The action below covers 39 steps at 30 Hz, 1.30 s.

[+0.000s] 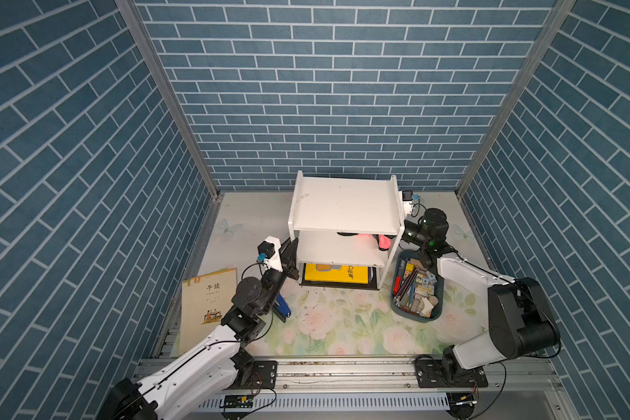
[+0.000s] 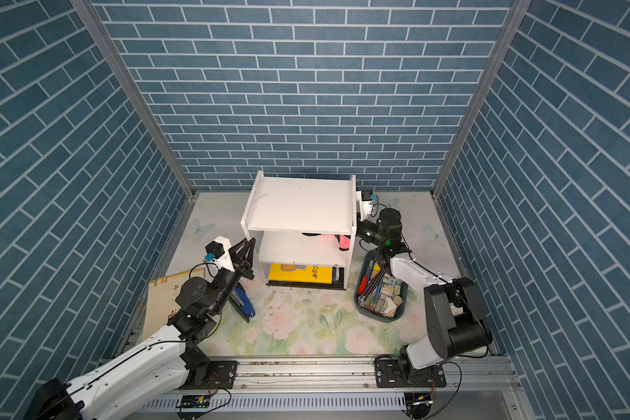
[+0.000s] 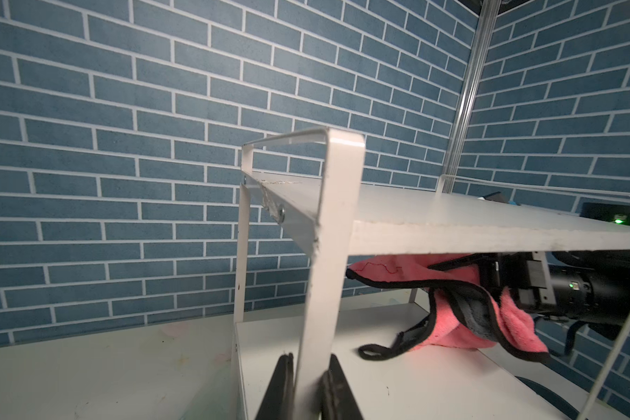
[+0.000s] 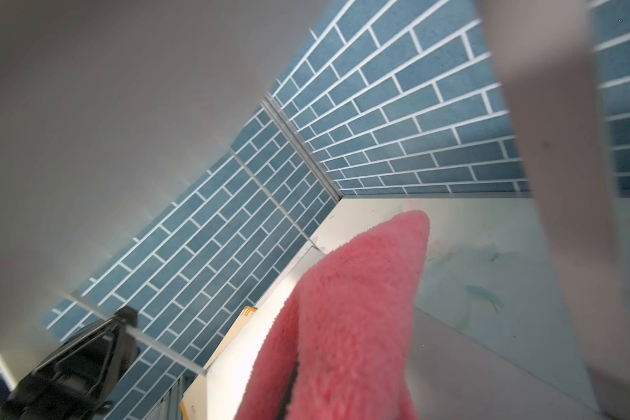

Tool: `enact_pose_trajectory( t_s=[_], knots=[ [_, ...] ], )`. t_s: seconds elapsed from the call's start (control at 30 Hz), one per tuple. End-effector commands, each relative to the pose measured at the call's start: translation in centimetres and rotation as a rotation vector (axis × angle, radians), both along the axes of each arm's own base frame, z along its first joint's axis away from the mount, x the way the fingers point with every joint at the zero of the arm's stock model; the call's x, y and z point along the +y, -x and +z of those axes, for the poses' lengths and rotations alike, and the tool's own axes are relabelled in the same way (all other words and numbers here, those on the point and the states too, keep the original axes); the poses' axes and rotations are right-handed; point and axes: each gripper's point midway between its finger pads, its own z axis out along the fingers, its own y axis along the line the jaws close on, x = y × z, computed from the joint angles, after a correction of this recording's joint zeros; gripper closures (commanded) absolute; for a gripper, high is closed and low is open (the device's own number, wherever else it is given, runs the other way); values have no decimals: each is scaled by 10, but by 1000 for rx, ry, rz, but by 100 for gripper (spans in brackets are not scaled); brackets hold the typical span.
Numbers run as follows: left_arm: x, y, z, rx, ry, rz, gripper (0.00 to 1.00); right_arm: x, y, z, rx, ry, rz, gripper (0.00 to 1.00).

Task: Wipe the bookshelf clean with a cloth
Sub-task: Wipe the dust from the shelf, then adjust the shelf at the center of the board.

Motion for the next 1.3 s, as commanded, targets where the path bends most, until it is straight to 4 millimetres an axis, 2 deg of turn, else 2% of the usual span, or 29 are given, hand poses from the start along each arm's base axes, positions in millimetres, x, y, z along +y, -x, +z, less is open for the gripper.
enact_pose_trajectory(
  t_s=[0.0,0.13,0.23,0.47,0.73,0.9,1.0,1.07,1.17,1.27],
  knots=[
    [-2,-5,-24,120,41,-5,100,-3,-18,-34,56,109,-69,100],
    [-2,-5,-22,116,59,-5,100,-16,-33,-66,129,228,-139,100],
    [-4,-6,-22,116,64,-15,100,-32,-38,-76,157,282,-187,100],
    [-4,-8,-24,118,67,-9,100,-67,-36,-79,170,399,-277,100],
    [-5,-8,-25,122,76,-11,100,-105,-21,-73,186,449,-378,100],
    [-6,-8,-25,122,81,-20,100,-146,-11,-68,212,501,-556,100],
    [-8,-8,-24,121,89,-31,100,-172,5,-52,208,501,-697,100],
    [-10,-8,-24,122,94,-40,100,-179,25,-36,194,457,-744,100],
    [-14,-8,-24,124,103,-56,100,-174,64,-20,186,406,-735,100],
    [-17,-8,-23,121,114,-72,100,-163,101,-25,229,429,-696,100]
  ],
)
